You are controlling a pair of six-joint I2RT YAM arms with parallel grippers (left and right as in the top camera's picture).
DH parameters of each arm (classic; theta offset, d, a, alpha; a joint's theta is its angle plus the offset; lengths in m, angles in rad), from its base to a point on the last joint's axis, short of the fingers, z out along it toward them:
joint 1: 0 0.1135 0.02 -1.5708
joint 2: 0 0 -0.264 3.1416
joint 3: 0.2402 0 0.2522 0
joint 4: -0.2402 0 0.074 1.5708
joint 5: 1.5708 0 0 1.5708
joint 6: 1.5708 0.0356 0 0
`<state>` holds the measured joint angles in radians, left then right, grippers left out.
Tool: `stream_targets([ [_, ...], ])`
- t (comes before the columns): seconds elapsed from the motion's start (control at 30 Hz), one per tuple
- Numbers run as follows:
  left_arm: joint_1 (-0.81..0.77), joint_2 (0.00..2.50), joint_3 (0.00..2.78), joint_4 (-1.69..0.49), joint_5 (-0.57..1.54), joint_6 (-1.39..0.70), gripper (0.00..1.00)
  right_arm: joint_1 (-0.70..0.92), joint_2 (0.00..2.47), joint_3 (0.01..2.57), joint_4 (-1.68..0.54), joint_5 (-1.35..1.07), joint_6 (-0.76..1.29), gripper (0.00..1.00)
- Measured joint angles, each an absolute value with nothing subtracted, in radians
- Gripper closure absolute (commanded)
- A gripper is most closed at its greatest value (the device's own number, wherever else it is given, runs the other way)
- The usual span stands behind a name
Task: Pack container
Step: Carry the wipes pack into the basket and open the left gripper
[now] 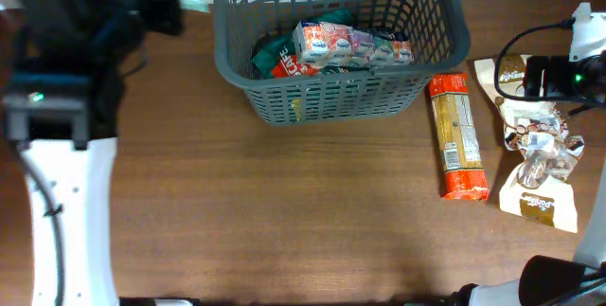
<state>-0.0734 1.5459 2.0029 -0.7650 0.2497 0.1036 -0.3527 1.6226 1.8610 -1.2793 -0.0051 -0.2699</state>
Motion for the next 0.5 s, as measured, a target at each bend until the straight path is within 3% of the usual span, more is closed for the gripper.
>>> stream_targets([
  [0.23, -0.242, 1.680, 2.003, -0.719, 0.315, 0.499, 0.98, -0.353, 1.623, 1.861, -1.279, -0.005, -0.270, 0.01],
  [0.5, -0.336, 1.874, 2.002, -0.710, 0.258, 0.737, 0.98, -0.353, 1.623, 1.861, -1.279, -0.005, -0.271, 0.01],
])
